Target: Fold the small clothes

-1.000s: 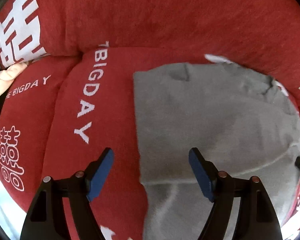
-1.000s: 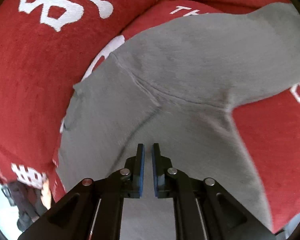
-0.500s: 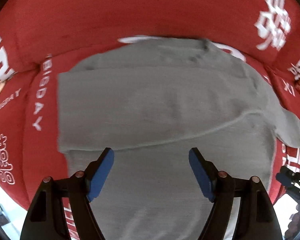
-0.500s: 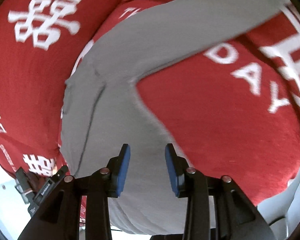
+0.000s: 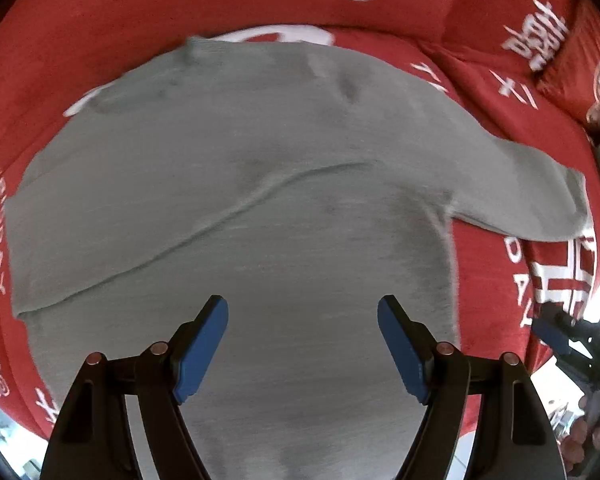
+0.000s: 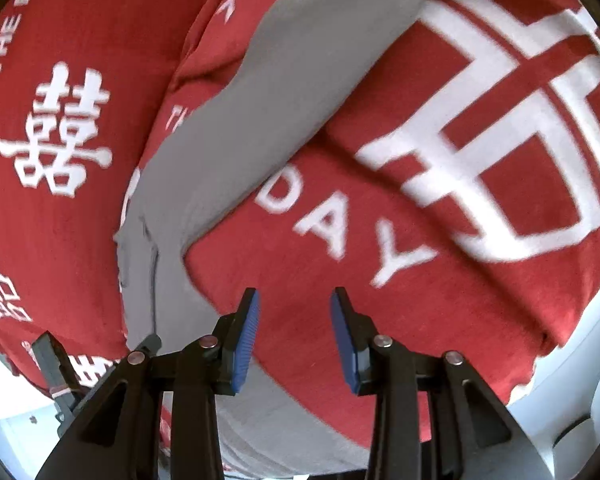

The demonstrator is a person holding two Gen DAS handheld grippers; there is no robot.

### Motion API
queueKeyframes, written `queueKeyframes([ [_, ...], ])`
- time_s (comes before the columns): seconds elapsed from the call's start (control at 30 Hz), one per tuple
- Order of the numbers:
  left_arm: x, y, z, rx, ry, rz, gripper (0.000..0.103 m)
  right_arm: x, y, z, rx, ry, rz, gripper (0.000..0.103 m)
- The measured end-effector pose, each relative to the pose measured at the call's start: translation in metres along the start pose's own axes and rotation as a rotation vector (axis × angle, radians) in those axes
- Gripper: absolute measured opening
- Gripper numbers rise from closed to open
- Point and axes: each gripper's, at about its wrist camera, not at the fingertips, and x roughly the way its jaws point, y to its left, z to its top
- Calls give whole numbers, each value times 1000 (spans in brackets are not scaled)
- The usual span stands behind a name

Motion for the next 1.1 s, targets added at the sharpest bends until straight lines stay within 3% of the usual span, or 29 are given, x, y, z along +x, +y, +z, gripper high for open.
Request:
queueKeyframes([
  [0.17,11,-35,8,39,4,1,78,-13,-23,24,70,-65,36,45],
  [0.43,18,-57,21,38,-26,11,78,-27,-52,66,138,-170,96,45],
  [0.8,19,-100,44,66,-110,17,78,-21,-39,112,89,-240,186,46],
  [1.0,33,-115,59,101,-158,93,78,-20,-46,125,234,-268,328,47],
  [1.07,39,-113,60,96,-143,87,78,-19,-42,126,244,-258,335,42],
  [1.1,44,-112,61,86,-124,75,78,-17,-40,127,243,-243,336,29],
])
